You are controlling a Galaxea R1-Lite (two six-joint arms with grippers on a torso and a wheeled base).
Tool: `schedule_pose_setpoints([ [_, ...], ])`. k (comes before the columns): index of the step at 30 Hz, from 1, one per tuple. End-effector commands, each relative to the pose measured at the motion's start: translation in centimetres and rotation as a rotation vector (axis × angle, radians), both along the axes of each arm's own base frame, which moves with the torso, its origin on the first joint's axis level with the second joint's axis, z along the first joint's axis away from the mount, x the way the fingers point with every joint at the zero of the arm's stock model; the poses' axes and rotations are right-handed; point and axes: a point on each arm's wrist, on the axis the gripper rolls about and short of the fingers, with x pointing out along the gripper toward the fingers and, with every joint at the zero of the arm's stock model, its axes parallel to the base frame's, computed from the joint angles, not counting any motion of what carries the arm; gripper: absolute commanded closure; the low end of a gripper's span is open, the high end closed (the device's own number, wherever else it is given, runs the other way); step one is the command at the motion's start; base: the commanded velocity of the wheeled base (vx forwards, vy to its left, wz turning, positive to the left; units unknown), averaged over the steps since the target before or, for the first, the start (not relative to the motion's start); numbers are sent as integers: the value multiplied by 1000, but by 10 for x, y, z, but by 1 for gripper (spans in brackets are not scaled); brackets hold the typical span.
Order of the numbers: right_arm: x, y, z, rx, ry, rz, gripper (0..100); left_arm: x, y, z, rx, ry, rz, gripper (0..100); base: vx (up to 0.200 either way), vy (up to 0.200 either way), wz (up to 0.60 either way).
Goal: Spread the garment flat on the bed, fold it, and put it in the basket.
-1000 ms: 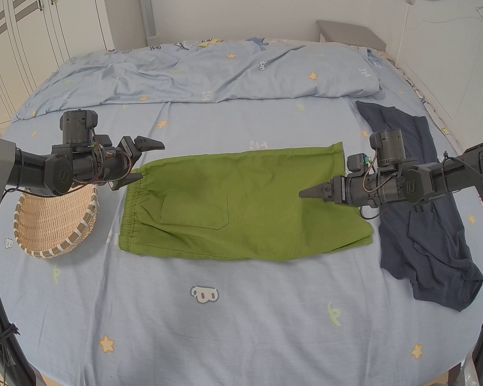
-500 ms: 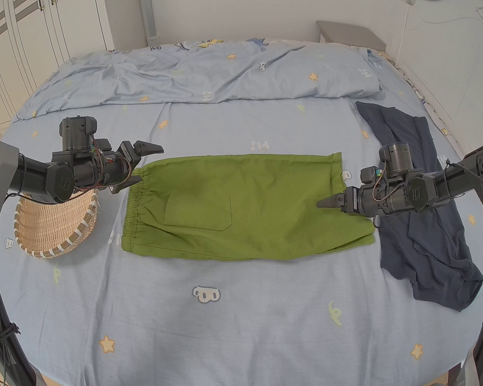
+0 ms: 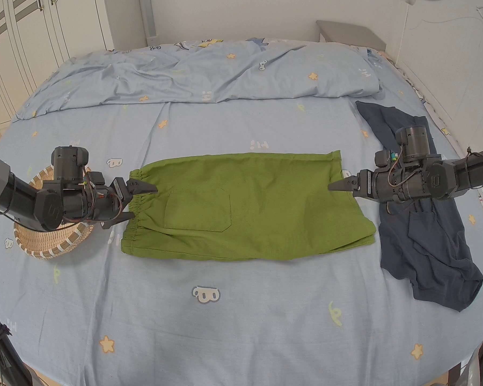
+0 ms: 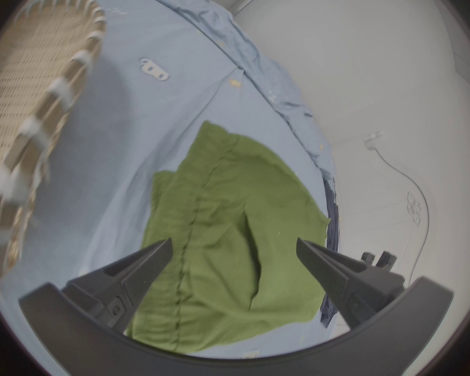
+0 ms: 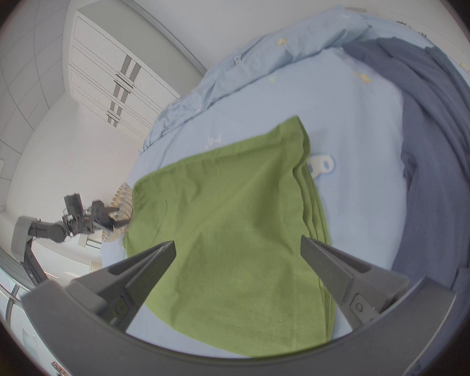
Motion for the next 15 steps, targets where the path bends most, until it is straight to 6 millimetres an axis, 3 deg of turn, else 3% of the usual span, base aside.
schedule_pose_setpoints([
  [1, -26, -5, 53, 70, -90, -28, 0, -34, 12, 0, 30, -39, 7, 0, 0, 0, 0],
  [15, -56, -7, 49, 82, -82, -26, 0, -43, 11, -17, 93, -44, -27, 0, 0, 0, 0],
])
